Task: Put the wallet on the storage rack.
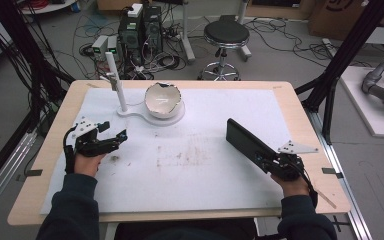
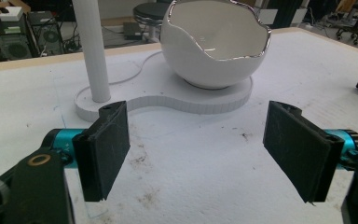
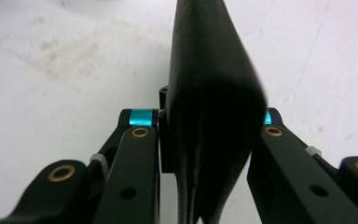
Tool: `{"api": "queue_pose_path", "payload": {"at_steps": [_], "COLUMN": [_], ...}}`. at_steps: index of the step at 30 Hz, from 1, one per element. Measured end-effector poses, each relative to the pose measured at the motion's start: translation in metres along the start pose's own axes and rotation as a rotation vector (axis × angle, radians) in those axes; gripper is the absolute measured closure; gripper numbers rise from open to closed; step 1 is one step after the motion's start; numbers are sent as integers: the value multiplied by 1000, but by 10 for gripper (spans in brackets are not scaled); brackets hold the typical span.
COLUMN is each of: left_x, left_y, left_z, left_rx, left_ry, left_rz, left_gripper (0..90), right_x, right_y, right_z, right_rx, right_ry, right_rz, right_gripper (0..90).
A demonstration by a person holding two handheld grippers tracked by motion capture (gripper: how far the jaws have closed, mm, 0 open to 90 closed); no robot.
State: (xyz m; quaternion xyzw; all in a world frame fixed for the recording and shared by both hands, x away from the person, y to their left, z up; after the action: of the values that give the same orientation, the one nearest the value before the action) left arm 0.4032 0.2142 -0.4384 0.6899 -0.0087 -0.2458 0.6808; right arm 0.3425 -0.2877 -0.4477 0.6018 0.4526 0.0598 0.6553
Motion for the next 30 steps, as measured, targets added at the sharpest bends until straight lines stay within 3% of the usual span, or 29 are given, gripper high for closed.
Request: {"api": "queue_pose_path", "payload": {"at_steps": [7,11,16,23,27,30], "left_x": [0,0,0,-1,0,1], "left_y": [-1,-1,-1,-1,-2,-2], "left_z": [-1,-1,-1,-1,0,1], "left_rx": [-5,-4,-3,-6,-4,1], "left_ry": [1,2,3,6,1,-5], "left_rz": [-1,-2,-3,-3,-6,-7], "left_gripper": [227,227,227,228,228,229], "right_x": [-11,-11,-11,-14,-6,5], "right_y": [22,29,37,59,78,95], "right_z": [-2,-2,-3,-5,-6,-8], "right_rx": [-15,-17,-37,-82,-78,-110], "right_ry": [15,29,13,22,64,75], "right_rz": [142,174,209,207,221,193], "right_gripper": [734,729,733,747,747,747]}}
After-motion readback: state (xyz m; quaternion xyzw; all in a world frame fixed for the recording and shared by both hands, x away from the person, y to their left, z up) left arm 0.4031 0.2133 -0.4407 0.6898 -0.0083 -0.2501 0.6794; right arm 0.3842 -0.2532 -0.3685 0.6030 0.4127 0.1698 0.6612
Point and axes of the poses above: each handheld gripper's, and its own axes: x roughly forward along the jaws, y roughly out of its top, z roughly to its right, the point moved 7 cm from there along x, roughly forward along the jaws, and after that the axes turned 9 degrees about y, right-handed, at the moved point
